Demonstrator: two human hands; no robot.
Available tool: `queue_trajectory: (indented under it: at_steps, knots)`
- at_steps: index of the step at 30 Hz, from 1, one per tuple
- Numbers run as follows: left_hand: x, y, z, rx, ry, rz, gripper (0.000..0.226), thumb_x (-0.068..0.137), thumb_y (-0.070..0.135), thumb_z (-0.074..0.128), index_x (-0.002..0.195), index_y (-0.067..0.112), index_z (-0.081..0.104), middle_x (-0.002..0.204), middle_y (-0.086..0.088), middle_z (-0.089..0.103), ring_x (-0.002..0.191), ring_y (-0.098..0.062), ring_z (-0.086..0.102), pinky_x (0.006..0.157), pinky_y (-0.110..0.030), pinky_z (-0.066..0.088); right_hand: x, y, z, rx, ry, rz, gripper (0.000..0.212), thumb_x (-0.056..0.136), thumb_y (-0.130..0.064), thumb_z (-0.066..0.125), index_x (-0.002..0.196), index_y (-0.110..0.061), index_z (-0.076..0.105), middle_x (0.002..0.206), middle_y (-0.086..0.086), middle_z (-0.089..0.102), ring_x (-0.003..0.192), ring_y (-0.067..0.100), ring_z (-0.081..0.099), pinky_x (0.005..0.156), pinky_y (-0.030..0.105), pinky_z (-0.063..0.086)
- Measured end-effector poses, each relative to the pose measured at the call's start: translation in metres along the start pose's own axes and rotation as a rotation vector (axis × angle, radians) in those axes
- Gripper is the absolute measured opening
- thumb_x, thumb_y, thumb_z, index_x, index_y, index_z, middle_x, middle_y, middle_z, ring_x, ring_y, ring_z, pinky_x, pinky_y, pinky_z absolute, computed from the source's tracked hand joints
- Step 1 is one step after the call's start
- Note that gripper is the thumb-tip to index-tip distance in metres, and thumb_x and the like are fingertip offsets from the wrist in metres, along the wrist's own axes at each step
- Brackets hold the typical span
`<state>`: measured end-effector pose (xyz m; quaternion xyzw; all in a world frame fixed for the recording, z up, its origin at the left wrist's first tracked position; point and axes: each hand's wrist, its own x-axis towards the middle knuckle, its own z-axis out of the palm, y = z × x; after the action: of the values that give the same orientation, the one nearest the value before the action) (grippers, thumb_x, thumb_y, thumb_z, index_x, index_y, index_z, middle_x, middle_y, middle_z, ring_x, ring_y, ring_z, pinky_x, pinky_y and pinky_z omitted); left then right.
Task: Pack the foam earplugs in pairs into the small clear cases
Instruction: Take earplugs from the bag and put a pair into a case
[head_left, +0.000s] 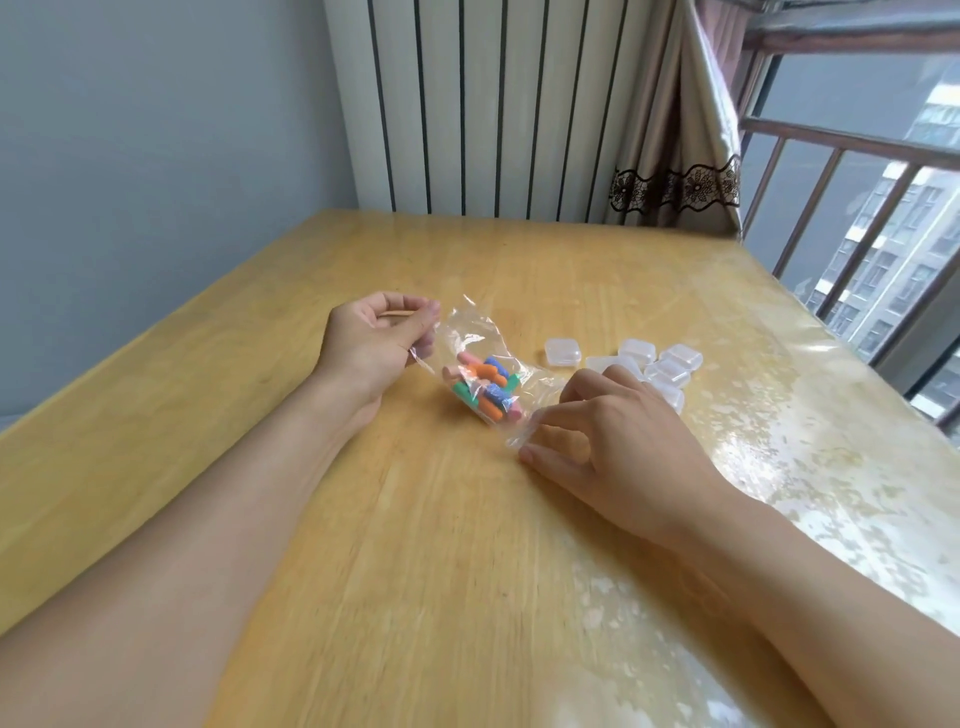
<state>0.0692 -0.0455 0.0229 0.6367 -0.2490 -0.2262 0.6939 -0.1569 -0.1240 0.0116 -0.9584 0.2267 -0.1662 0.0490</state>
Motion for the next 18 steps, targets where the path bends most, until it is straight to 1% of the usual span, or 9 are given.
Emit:
queue_trajectory:
  at_steps: [2,3,4,6,10,11,13,15,18]
  knots:
    - [-0.0042,-0.0005,-0.001,0.101,-0.112,-0.086,0.024,0.079,0.024,0.083,0.094,0.009,0.072,0.082,-0.006,0.072,0.069,-0.013,0.063,0.064,-0.019,0.053,-0.0007,0.0003,0.0,0.005,0.015,-0.012,0.035,0.091,-0.061,0.054,0.102,-0.037,0.077,0.094,-0.009,0.057,0.092,0.016,0.045,0.081,0.035,0.044]
    - [-0.0062,-0.0006,-0.0011,0.143,-0.147,-0.092,0.02,0.078,0.019,0.084,0.092,0.01,0.074,0.08,-0.006,0.073,0.068,-0.012,0.063,0.063,-0.018,0.053,-0.0007,0.0007,-0.0001,0.009,0.023,-0.018,0.033,0.091,-0.06,0.056,0.099,-0.036,0.077,0.094,-0.009,0.057,0.091,0.016,0.046,0.081,0.036,0.044]
    - [-0.0073,-0.0003,-0.001,0.149,-0.149,-0.078,0.014,0.078,0.011,0.083,0.089,0.011,0.074,0.079,-0.005,0.073,0.068,-0.011,0.064,0.062,-0.018,0.054,-0.0011,0.0013,0.0001,0.016,0.033,-0.019,0.032,0.091,-0.06,0.057,0.098,-0.036,0.077,0.093,-0.009,0.058,0.091,0.016,0.046,0.081,0.037,0.045]
    - [-0.0072,0.0016,-0.0016,0.118,-0.092,-0.015,0.014,0.081,0.003,0.079,0.086,0.015,0.074,0.081,-0.003,0.073,0.073,-0.01,0.067,0.065,-0.021,0.055,-0.001,0.002,0.0003,0.033,0.043,-0.02,0.033,0.09,-0.06,0.057,0.1,-0.036,0.077,0.094,-0.01,0.058,0.092,0.016,0.047,0.082,0.038,0.047]
    - [-0.0062,0.0012,-0.0012,0.08,-0.088,0.022,0.017,0.09,0.002,0.069,0.098,0.017,0.07,0.094,-0.005,0.071,0.082,-0.01,0.071,0.071,-0.03,0.058,-0.001,0.0024,0.0023,0.054,0.056,-0.019,0.036,0.089,-0.059,0.059,0.104,-0.033,0.078,0.096,-0.009,0.061,0.095,0.017,0.051,0.084,0.039,0.048]
    - [-0.0068,0.0007,-0.0002,0.078,-0.101,0.013,0.017,0.093,0.002,0.067,0.101,0.017,0.069,0.097,-0.006,0.069,0.08,-0.009,0.072,0.068,-0.029,0.06,-0.001,0.0025,0.0027,0.058,0.06,-0.021,0.035,0.089,-0.058,0.06,0.104,-0.032,0.079,0.096,-0.009,0.061,0.095,0.017,0.052,0.084,0.039,0.048]
    - [-0.0064,0.0,0.0019,0.069,-0.118,-0.009,0.018,0.095,0.001,0.062,0.105,0.015,0.066,0.1,-0.008,0.067,0.072,-0.007,0.073,0.057,-0.024,0.059,-0.0006,0.0028,0.0029,0.057,0.071,-0.019,0.035,0.089,-0.057,0.06,0.102,-0.03,0.079,0.096,-0.008,0.062,0.095,0.017,0.052,0.084,0.04,0.049]
    - [-0.0072,0.0,0.0015,0.036,-0.132,-0.029,0.019,0.097,0.0,0.06,0.108,0.014,0.064,0.1,-0.009,0.066,0.074,-0.011,0.075,0.056,-0.023,0.058,-0.0011,0.0025,0.0025,0.073,0.068,-0.015,0.035,0.089,-0.056,0.062,0.1,-0.028,0.079,0.097,-0.007,0.064,0.095,0.018,0.053,0.084,0.04,0.049]
    - [-0.0062,-0.0016,0.0029,0.036,-0.163,-0.029,0.019,0.098,-0.001,0.058,0.109,0.013,0.062,0.103,-0.01,0.066,0.083,-0.02,0.077,0.061,-0.026,0.061,-0.001,0.0025,0.0025,0.08,0.08,-0.015,0.032,0.089,-0.054,0.064,0.098,-0.028,0.079,0.098,-0.007,0.064,0.095,0.018,0.052,0.083,0.039,0.049]
